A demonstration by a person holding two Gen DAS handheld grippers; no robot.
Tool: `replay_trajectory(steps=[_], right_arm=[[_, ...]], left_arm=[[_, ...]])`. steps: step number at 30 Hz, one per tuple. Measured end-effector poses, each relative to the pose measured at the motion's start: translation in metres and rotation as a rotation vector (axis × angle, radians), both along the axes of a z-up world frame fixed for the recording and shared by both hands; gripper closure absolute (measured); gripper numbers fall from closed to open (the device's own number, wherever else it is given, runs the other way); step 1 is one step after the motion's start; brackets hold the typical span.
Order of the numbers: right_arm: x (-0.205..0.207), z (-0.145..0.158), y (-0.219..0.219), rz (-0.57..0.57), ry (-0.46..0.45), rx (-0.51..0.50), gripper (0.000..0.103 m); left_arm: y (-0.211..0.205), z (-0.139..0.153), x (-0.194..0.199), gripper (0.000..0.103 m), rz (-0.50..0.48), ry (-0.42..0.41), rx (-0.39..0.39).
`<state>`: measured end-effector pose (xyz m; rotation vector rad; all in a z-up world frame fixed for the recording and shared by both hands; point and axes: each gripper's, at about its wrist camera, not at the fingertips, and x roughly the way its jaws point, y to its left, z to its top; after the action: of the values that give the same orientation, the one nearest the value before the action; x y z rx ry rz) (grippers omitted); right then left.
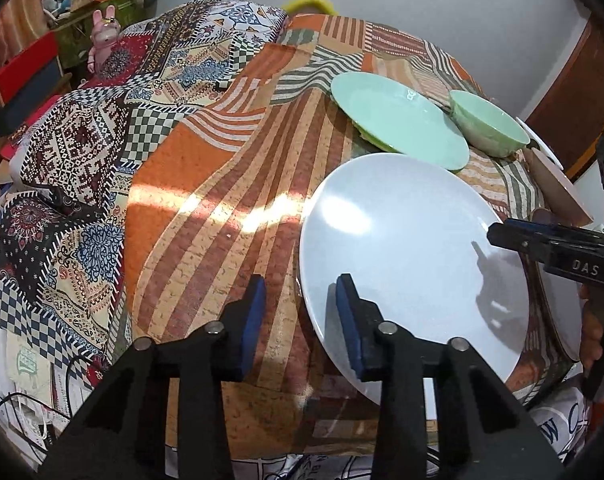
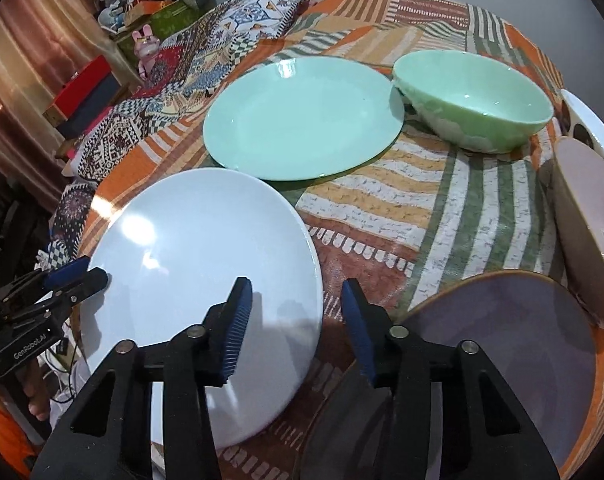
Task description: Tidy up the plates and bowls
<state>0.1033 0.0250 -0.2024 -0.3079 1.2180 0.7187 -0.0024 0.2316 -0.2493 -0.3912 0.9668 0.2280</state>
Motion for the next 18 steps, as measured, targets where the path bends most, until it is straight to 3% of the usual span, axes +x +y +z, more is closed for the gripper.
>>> replay_trajectory(steps=[7, 14, 18], right_arm=[[-0.005, -0.003, 0.005, 0.018, 0.011, -0.011, 0.071], [-0.012, -0.003, 0.0, 0.027, 0.061, 0.028, 0.071], [-0.017, -0.005, 0.005, 0.041, 0.047, 0.016, 0.068]], left_arm=[[0.001, 0.001, 0.0, 0.075, -0.009, -0.005, -0.001], [0.008, 0.0, -0.002, 0.076, 0.013, 0.003, -0.006], [0.007, 0.0, -0.004, 0.076, 0.006, 0.001, -0.016]])
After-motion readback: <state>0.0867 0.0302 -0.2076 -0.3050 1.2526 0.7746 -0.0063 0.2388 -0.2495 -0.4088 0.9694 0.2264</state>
